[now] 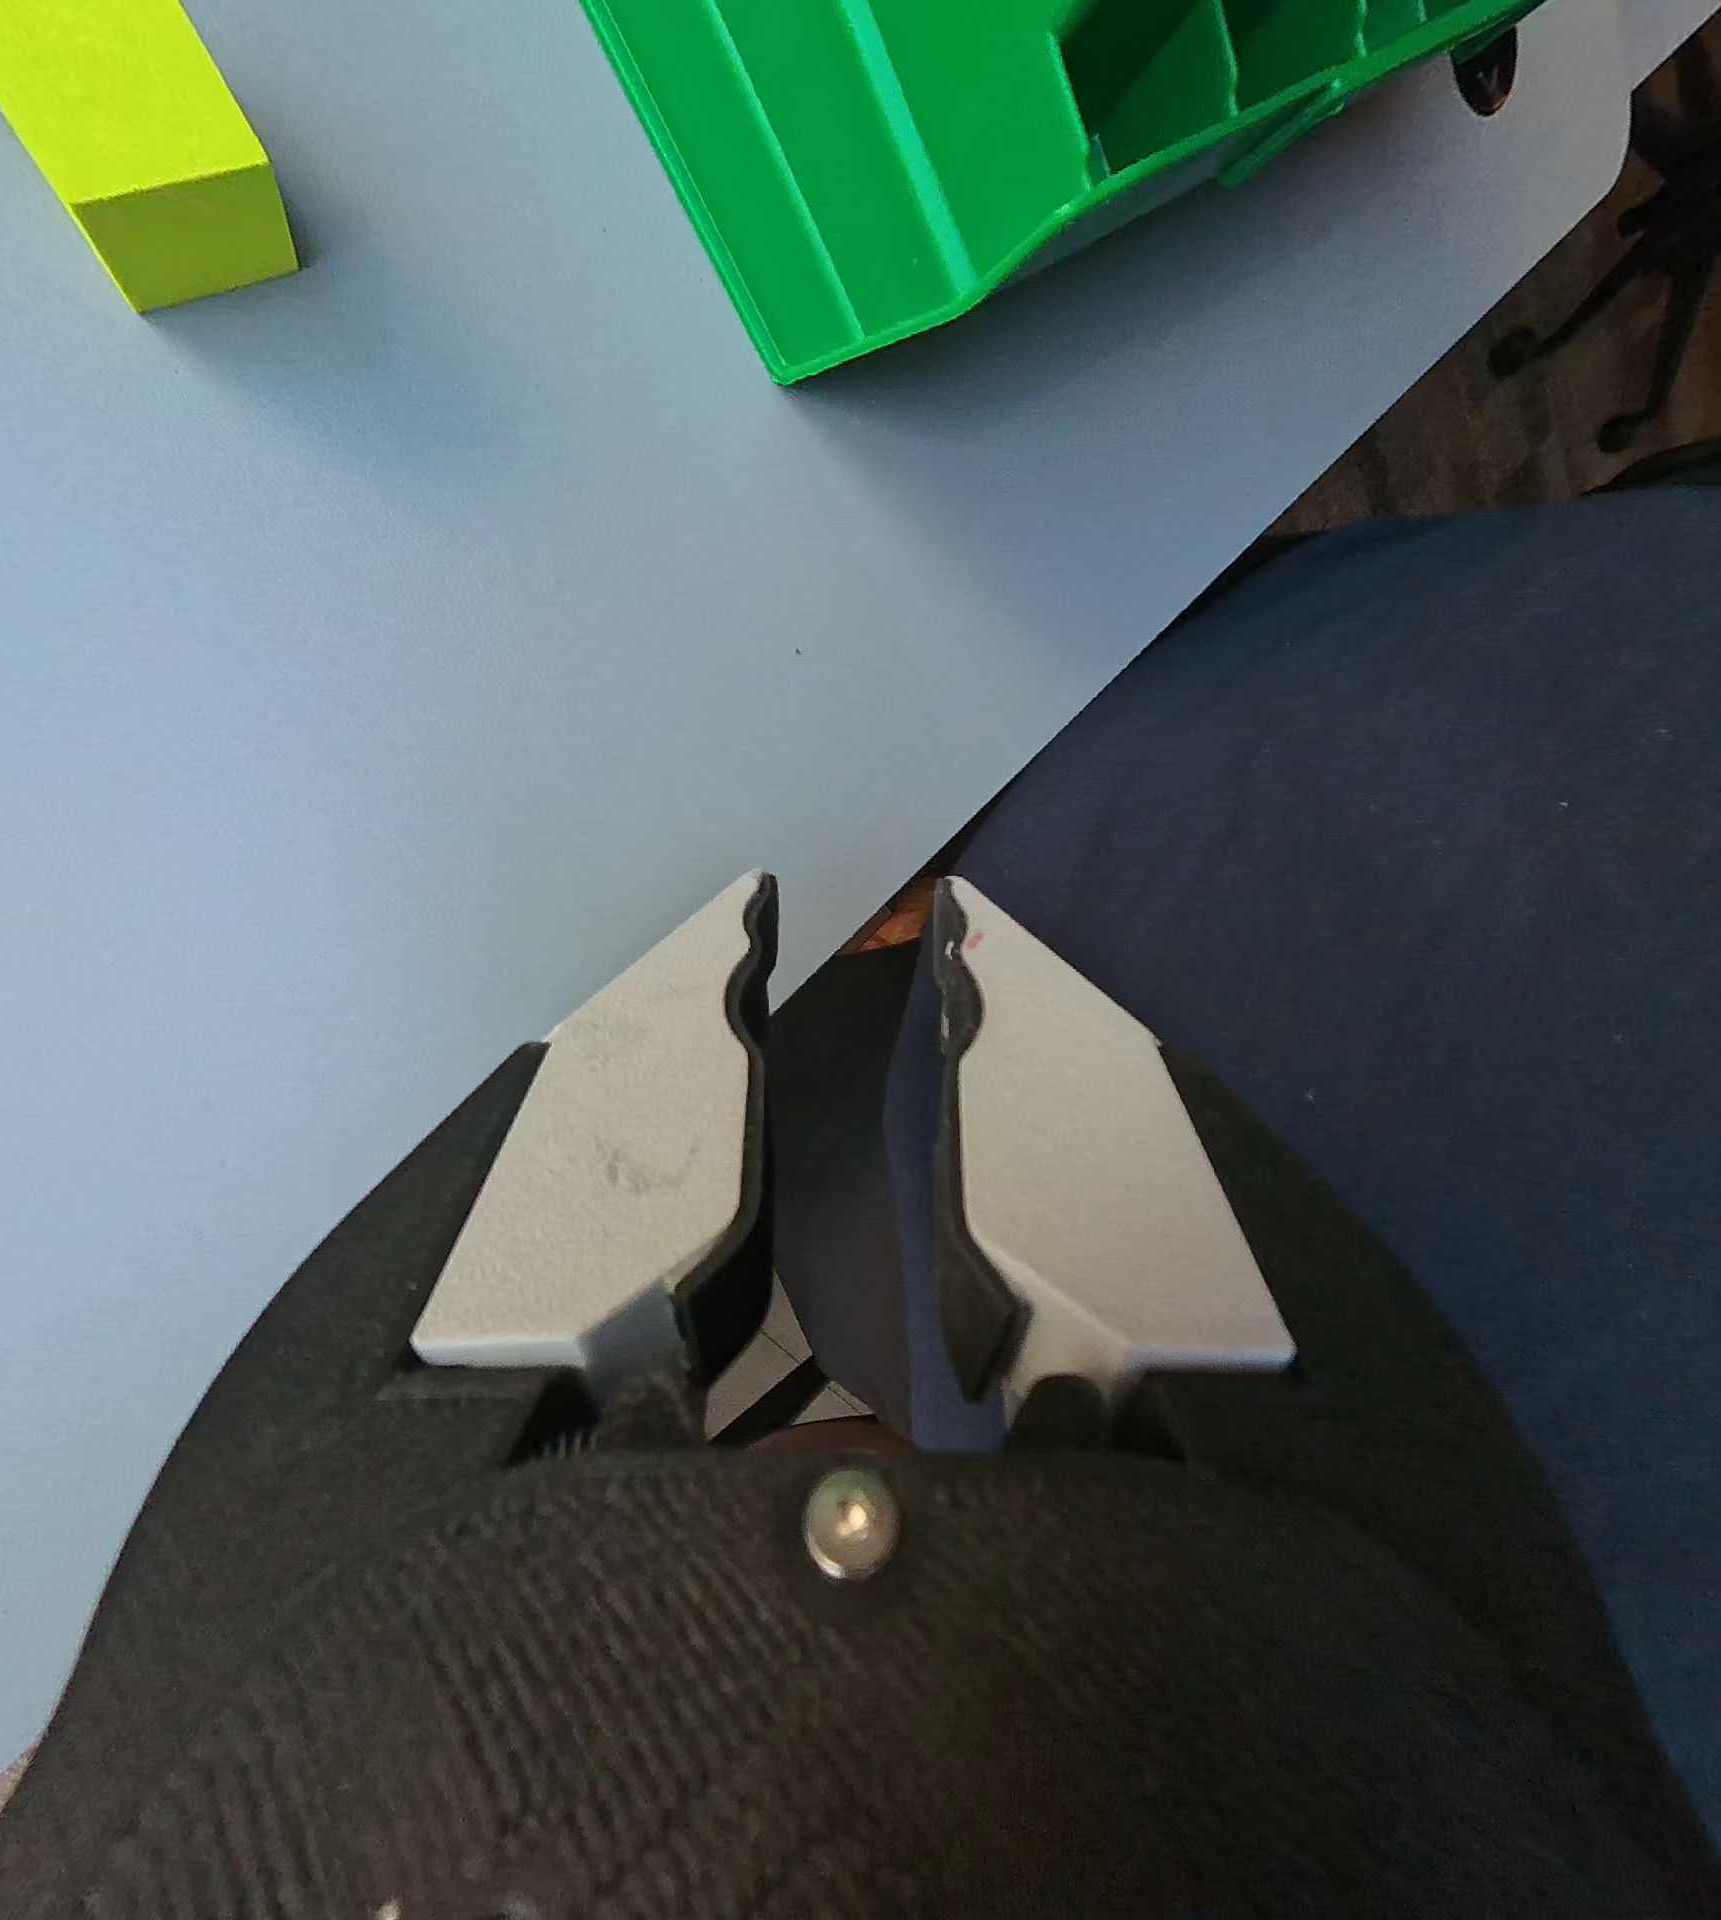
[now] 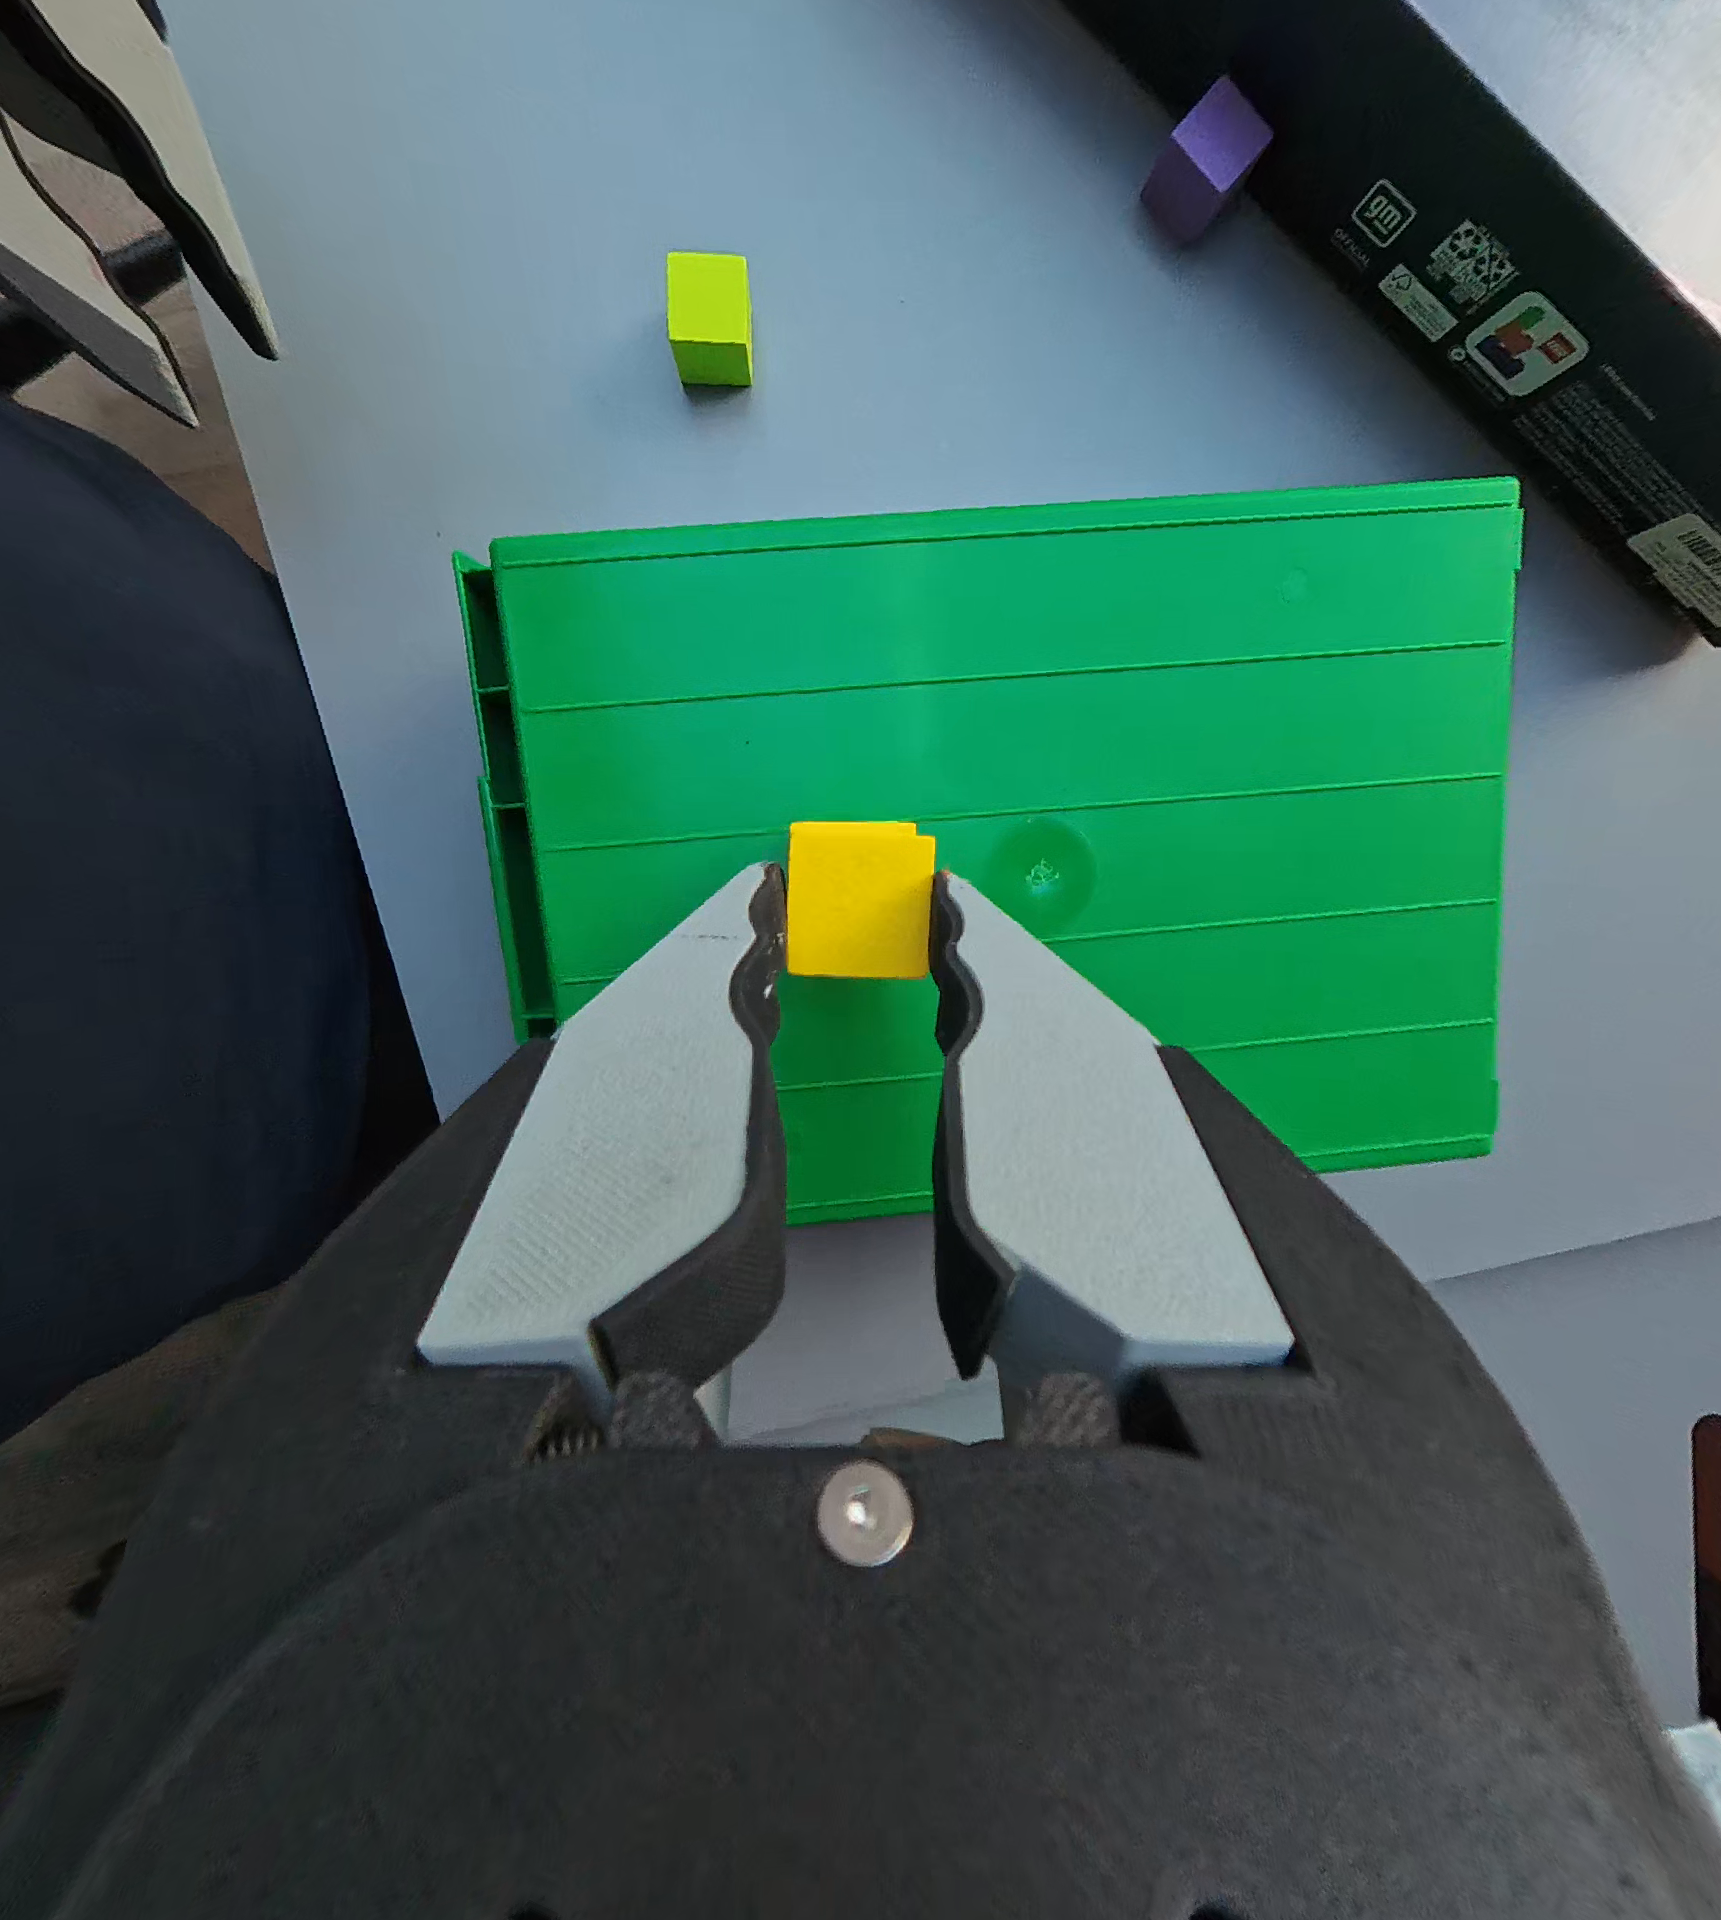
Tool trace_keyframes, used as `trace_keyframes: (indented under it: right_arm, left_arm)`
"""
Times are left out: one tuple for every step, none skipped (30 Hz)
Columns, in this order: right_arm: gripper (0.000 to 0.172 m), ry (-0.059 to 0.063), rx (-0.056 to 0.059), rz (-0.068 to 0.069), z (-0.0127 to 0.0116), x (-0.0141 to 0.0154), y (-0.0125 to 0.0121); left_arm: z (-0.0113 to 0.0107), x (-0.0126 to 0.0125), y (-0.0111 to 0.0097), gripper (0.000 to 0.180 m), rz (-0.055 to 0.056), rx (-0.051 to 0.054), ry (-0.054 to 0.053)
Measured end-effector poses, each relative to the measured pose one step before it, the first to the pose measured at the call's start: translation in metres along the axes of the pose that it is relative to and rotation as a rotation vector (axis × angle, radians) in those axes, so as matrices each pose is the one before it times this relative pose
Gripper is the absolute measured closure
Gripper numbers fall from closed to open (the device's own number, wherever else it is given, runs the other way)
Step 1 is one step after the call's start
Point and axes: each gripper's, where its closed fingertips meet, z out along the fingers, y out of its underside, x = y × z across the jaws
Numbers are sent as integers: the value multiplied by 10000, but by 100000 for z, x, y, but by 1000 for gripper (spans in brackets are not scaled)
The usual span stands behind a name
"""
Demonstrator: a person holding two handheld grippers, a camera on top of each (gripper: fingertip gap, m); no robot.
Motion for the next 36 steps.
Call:
trace_keyframes:
  right_arm:
    - [146, -67, 116, 86, 45, 7, -146]
    - [146, -44, 57, 69, 12, 21, -62]
    - [146, -11, 10, 3, -10, 23, -1]
    - [146, 19, -15, -60, -34, 19, 21]
    - [146, 16, -6, -83, -65, -18, -10]
    - [146, -19, 14, -65, -82, -59, -65]
    - [146, -31, 22, -41, -85, -61, -102]
    - [146, -8, 24, -36, -46, 16, -87]
    - [146, 0, 16, -24, 12, 68, -43]
    - [146, -43, -13, 10, 127, 40, 44]
    - [146, -88, -75, 34, 207, -32, 148]
    - [146, -80, -57, 25, 197, -60, 97]
    - [146, -23, 22, -6, 105, -38, -33]
    - [146, 23, 22, -30, 47, 4, -51]
    - [146, 24, -8, -25, 34, 31, -3]
    - [146, 16, -30, -11, 28, 29, 54]
    - [145, 5, -49, 0, 69, 35, 109]
    - [145, 1, -77, 4, 112, 36, 177]
    - [145, 4, -80, 0, 111, 33, 202]
    - [145, -7, -48, -8, 108, -18, 142]
    - [144, -4, 10, -10, 27, -30, 38]
    - [144, 6, 89, -5, -69, -48, -130]
    - [144, -21, 155, 10, -158, -85, -243]
    - [143, -45, 177, 36, -193, -86, -310]
    - [142, -53, 159, 52, -203, -80, -291]
    - [141, -48, 129, 45, -178, -50, -252]
    - [140, -34, 91, 25, -137, -38, -178]
    - [140, -16, 41, 5, -100, -17, -94]
    - [140, 20, 2, -9, -78, 12, -24]
    - [139, 43, -2, -12, -51, 37, 9]
    - [139, 28, 9, -2, -35, -1, 21]
    - [139, 7, 8, 10, -10, -29, 59]
    - [139, 4, -3, 20, -2, -30, 107]
    - [139, 11, -12, 25, -4, -24, 132]
    - [139, 23, -7, 20, -46, -14, 125]
    - [139, 34, 19, 18, -81, 3, 81]
  left_arm:
    - [-1, -6, 37, 152, 8, -11, -20]
    - [-13, -35, 49, 152, -1, -18, -23]
    - [-17, -34, 4, 152, -18, -3, -13]
    - [-40, -17, -27, 153, -29, 15, -5]
    - [-44, -22, -45, 153, -28, 20, -8]
    - [-45, -27, -40, 153, -18, 7, -10]
    - [-20, -12, -32, 153, -5, 3, -15]
    - [-14, -13, -36, 153, 2, 4, -18]
    - [17, -3, -10, 153, -7, -7, -8]
    - [49, 33, 2, 153, -18, -12, 10]
    - [45, 60, -14, 153, -11, -10, 15]
    - [49, 53, -24, 153, 6, -8, 5]
    - [39, 64, -22, 153, 21, -13, -1]
    - [32, 35, -25, 153, 19, -6, -11]
    - [18, 32, -29, 153, 3, 4, 2]
    - [28, 17, -26, 153, -19, 2, 12]
    - [13, -3, -14, 153, -21, 6, 11]
    - [15, -10, -16, 153, -14, -1, 7]
    - [9, -17, -16, 153, 0, -5, 0]
    - [-12, -22, -28, 153, 14, 2, -10]
    - [-25, -53, -62, 153, 13, 11, -28]
    - [-40, -94, -96, 152, 3, 27, -54]
    - [-86, -157, -149, 152, -1, 57, -84]
    - [-94, -194, -227, 152, -9, 80, -89]
    - [-125, -283, -290, 152, -30, 109, -128]
    - [-132, -369, -376, 150, -46, 132, -161]
    - [-119, -384, -446, 149, -57, 138, -144]
    - [-108, -348, -513, 148, -62, 129, -101]
    - [-71, -316, -551, 147, -54, 111, -80]
    - [-26, -317, -570, 145, -35, 89, -84]
    - [21, -326, -581, 145, -12, 81, -81]
    - [87, -289, -566, 144, 6, 64, -58]
    - [145, -348, -504, 144, 3, 36, -84]
    - [190, -363, -450, 143, -11, 20, -95]
    - [240, -333, -382, 142, -18, -10, -73]
    - [251, -361, -327, 140, -36, -37, -88]
